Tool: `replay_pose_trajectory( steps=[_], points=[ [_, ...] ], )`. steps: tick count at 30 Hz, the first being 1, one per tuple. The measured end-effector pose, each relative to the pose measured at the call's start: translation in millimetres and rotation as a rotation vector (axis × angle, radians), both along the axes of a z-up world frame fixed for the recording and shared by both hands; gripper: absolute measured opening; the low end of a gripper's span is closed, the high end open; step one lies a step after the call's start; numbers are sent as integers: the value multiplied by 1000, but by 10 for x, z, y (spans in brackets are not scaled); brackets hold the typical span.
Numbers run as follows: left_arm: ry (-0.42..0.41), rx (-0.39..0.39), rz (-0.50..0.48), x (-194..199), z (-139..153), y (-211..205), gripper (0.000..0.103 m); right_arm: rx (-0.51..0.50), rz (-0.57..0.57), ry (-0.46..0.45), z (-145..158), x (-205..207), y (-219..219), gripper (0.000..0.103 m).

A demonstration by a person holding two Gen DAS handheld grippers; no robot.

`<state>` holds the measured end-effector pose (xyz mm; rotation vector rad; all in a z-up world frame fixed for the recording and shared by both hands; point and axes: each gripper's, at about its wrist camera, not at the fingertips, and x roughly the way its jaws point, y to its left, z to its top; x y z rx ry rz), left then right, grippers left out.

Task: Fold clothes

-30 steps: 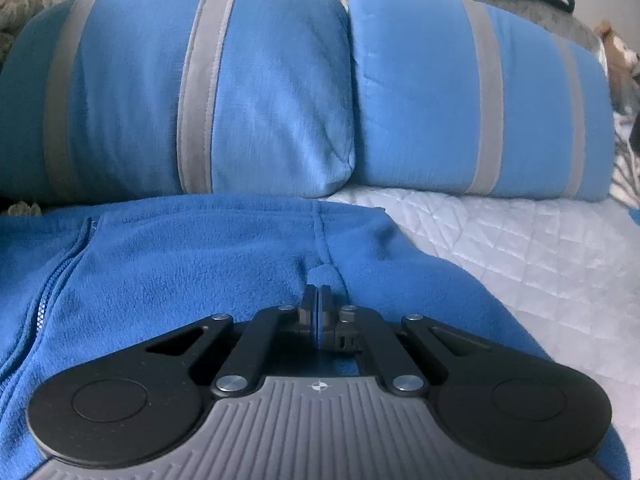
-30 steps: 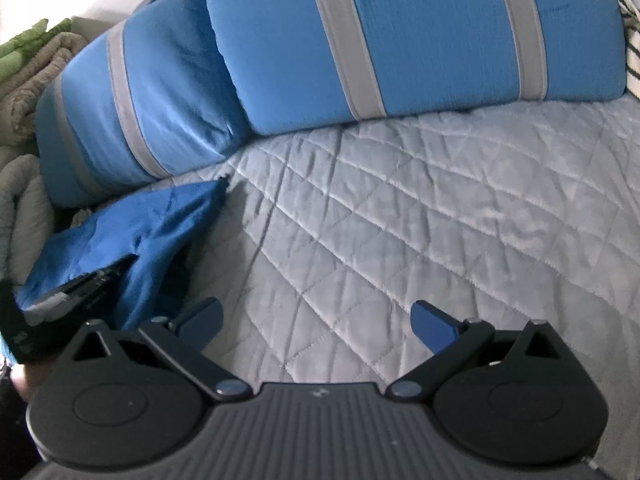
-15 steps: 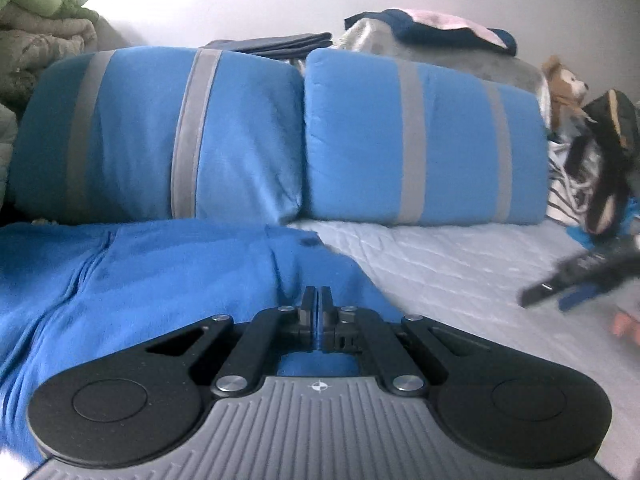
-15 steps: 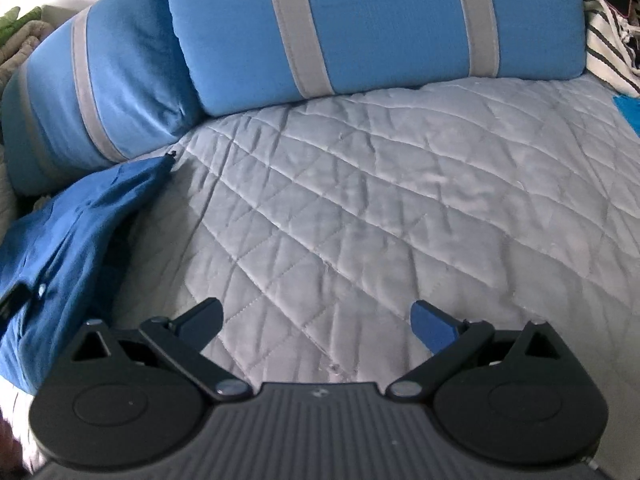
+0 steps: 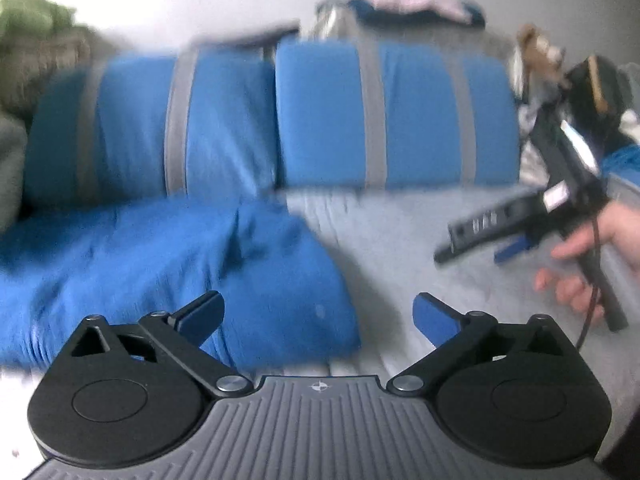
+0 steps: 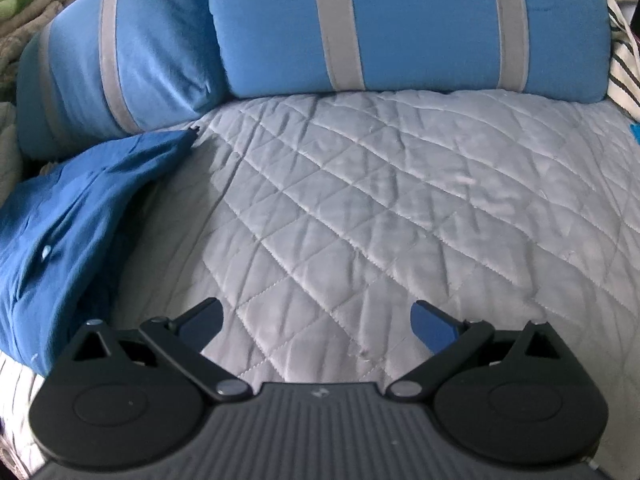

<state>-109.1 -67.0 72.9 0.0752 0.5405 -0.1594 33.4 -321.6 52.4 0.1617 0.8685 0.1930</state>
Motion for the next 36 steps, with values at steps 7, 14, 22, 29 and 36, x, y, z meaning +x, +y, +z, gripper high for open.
replay_pose_trajectory(
  steps=[7, 14, 22, 29, 36],
  points=[
    [208, 16, 157, 274, -305, 74, 103, -76, -14, -69, 45, -19, 36, 103],
    [258, 19, 193, 562, -487, 150, 103, -147, -38, -74, 48, 26, 73, 103],
    [259, 36, 189, 578, -503, 135, 103, -225, -11, 52, -170, 62, 232, 103],
    [332, 44, 234, 566, -440, 67, 103, -226, -67, 72, -176, 96, 250, 103],
    [305, 34, 225, 510, -452, 89, 103, -240, -97, 44, -197, 26, 297, 103]
  ],
)
